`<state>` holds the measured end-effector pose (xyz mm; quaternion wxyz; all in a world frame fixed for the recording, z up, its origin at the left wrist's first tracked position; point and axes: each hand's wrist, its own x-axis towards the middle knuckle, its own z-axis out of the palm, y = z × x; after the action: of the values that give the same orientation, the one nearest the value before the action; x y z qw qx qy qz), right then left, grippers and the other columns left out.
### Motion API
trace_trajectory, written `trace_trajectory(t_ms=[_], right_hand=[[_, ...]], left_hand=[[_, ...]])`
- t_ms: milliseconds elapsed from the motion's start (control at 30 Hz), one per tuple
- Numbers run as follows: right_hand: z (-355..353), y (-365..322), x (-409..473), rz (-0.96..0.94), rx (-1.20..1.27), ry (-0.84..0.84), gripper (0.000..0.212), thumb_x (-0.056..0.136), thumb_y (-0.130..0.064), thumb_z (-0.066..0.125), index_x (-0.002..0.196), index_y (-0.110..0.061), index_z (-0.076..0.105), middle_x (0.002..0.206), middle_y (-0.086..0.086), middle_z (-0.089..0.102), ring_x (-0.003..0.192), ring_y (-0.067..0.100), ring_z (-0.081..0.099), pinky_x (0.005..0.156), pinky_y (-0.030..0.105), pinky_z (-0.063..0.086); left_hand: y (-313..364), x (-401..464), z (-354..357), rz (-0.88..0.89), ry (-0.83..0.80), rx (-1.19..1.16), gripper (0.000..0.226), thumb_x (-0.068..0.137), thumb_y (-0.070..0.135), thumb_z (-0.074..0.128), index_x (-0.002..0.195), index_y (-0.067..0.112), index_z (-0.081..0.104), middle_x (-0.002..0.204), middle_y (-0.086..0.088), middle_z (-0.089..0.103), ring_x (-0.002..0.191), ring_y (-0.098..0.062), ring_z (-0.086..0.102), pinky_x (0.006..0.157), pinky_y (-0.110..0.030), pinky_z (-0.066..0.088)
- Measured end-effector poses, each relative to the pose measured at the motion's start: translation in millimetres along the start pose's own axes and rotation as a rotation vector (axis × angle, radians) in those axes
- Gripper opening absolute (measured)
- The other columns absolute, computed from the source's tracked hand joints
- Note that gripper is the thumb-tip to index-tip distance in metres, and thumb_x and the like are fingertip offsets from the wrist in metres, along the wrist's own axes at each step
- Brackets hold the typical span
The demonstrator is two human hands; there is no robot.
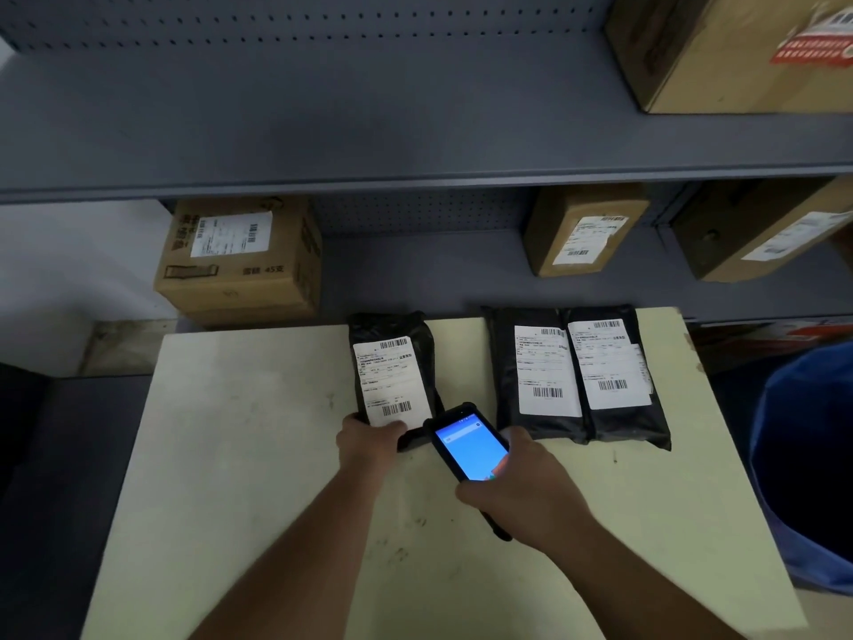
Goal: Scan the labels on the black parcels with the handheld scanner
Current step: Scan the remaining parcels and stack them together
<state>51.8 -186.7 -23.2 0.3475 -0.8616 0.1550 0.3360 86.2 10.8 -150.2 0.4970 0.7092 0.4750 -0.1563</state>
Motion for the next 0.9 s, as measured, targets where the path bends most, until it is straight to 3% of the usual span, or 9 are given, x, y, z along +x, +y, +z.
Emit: trace_trajectory(t_ms=[133,433,633,767,900], right_hand=[[0,-2,-4,-0.011,-0.009,0.012,0.045,0.069,-0.036,0.080,0.099,-0.025,0.048,0.094,0.003,0.066,0.051,0.019,0.059,0.048,0.029,0.048],[5,-7,-21,-0.026,-0.010,0.022,0.044,0.068,-0.035,0.080,0.098,-0.024,0.049,0.093,0.003,0.066,0.050,0.019,0.060,0.048,0.029,0.048],[7,-10,-30,-0.044,-0.013,0.027,0.046,0.067,-0.034,0.080,0.101,-0.025,0.051,0.093,0.003,0.067,0.049,0.020,0.062,0.051,0.032,0.052],[7,-14,-35,-0.051,-0.050,0.036,0.046,0.068,-0.037,0.079,0.103,-0.024,0.052,0.090,0.001,0.067,0.055,0.020,0.067,0.056,0.033,0.054],[7,-20,-40,-0.065,-0.088,0.050,0.043,0.072,-0.036,0.081,0.099,-0.023,0.050,0.088,-0.001,0.065,0.057,0.019,0.067,0.057,0.032,0.052]], left_hand=[[-2,-1,-8,0.024,-0.068,-0.048,0.050,0.083,0.015,0.080,0.129,0.009,0.064,0.115,-0.005,0.072,0.098,-0.026,0.066,0.077,-0.031,0.051],[-9,-4,-22,0.061,-0.116,-0.151,0.057,0.074,0.012,0.086,0.128,0.010,0.066,0.115,-0.007,0.077,0.099,-0.024,0.074,0.081,-0.031,0.056],[-8,-6,-32,0.100,-0.143,-0.247,0.067,0.062,0.019,0.088,0.124,0.012,0.065,0.110,-0.004,0.079,0.097,-0.027,0.078,0.095,-0.045,0.061],[-8,-4,-37,0.145,-0.183,-0.318,0.073,0.054,0.022,0.087,0.122,0.014,0.063,0.111,-0.005,0.080,0.096,-0.033,0.079,0.094,-0.051,0.062],[-9,1,-45,0.207,-0.211,-0.326,0.075,0.056,0.020,0.088,0.127,0.014,0.064,0.113,-0.002,0.081,0.097,-0.030,0.080,0.091,-0.055,0.062]])
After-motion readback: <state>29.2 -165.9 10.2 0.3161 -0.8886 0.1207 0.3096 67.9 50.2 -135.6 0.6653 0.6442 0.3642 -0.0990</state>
